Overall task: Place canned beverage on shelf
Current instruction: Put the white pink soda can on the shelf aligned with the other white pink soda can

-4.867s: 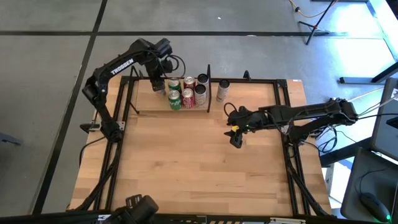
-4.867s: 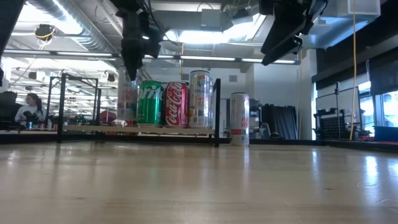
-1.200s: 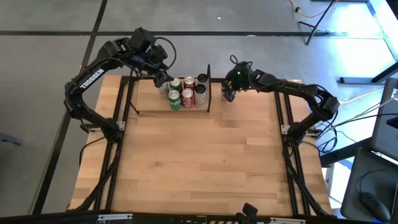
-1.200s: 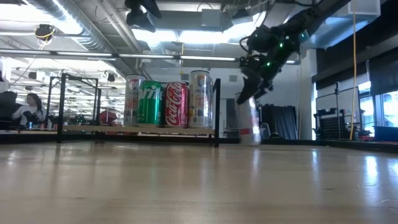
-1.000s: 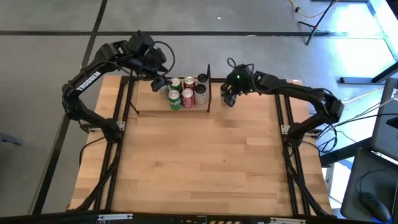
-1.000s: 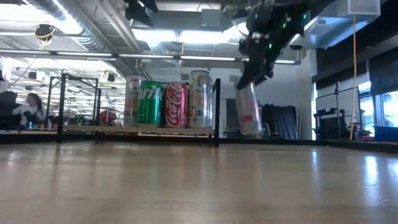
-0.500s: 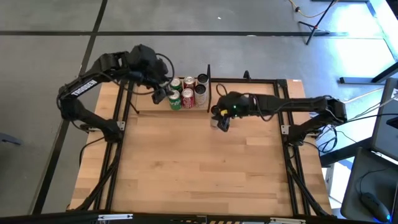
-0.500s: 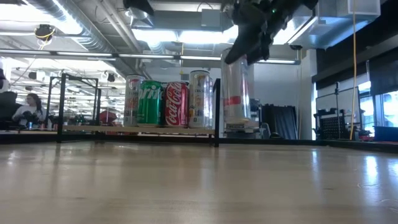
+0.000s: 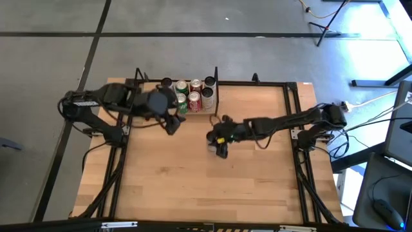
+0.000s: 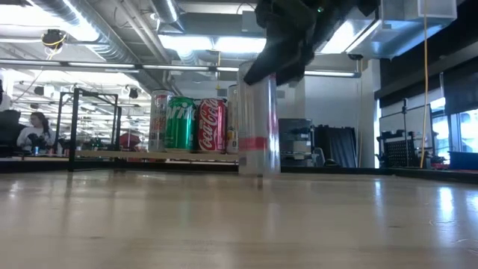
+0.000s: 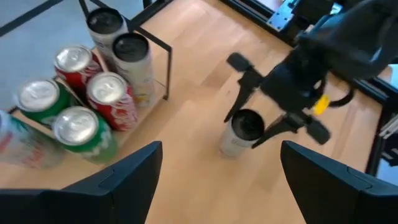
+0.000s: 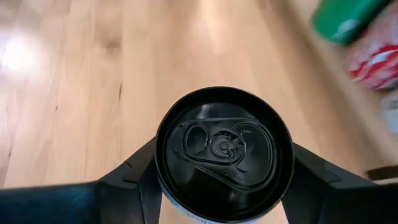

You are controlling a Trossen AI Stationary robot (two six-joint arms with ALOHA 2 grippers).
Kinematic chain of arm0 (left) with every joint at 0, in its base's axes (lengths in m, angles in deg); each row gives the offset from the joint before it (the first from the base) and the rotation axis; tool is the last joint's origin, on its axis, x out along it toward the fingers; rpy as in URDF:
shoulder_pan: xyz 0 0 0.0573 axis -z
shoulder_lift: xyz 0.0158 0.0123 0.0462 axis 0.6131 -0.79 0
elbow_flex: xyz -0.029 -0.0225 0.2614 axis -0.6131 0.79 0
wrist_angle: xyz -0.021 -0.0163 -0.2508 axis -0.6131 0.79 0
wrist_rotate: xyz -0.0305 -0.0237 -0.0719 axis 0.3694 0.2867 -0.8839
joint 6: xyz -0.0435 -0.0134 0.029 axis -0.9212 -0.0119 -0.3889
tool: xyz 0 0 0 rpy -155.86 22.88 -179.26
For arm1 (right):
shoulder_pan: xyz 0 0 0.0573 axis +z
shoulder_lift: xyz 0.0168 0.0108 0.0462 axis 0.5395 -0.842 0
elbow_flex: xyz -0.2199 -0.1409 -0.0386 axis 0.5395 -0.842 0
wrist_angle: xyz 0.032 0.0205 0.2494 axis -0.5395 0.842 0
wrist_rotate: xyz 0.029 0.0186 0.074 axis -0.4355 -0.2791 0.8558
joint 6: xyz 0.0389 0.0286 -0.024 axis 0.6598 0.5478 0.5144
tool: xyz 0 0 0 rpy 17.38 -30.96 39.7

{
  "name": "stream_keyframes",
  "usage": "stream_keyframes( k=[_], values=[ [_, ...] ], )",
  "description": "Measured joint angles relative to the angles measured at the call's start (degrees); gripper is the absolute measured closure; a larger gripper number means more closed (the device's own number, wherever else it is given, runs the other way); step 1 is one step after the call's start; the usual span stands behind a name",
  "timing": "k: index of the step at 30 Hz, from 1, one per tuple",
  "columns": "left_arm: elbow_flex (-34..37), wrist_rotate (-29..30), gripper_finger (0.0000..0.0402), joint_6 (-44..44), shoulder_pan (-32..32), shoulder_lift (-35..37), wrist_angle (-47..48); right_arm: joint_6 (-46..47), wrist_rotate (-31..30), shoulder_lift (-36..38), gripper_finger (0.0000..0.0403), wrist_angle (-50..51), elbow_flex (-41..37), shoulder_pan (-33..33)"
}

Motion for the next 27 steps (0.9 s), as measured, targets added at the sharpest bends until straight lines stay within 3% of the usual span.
stream_keyframes(
  k=[6,15,23,27],
  values=[
    [0.0,6.0,0.0088,-8.3,7.6,-2.4,-0.1,-0.2,-1.1,-2.0,0.0186,-0.9,0.0,2.5],
    [0.0,5.3,0.0088,-11.2,11.0,-6.4,-1.0,-0.2,-3.6,-2.2,0.0184,-1.0,0.1,2.3],
    [0.0,4.0,0.0088,-10.3,11.3,-6.5,-3.5,-0.4,-3.4,-2.0,0.0077,-2.2,0.1,2.3],
    [0.0,6.1,0.0088,-10.1,11.3,-6.9,-3.0,-0.3,-1.9,0.8,0.0040,-0.6,0.1,2.4]
  ],
)
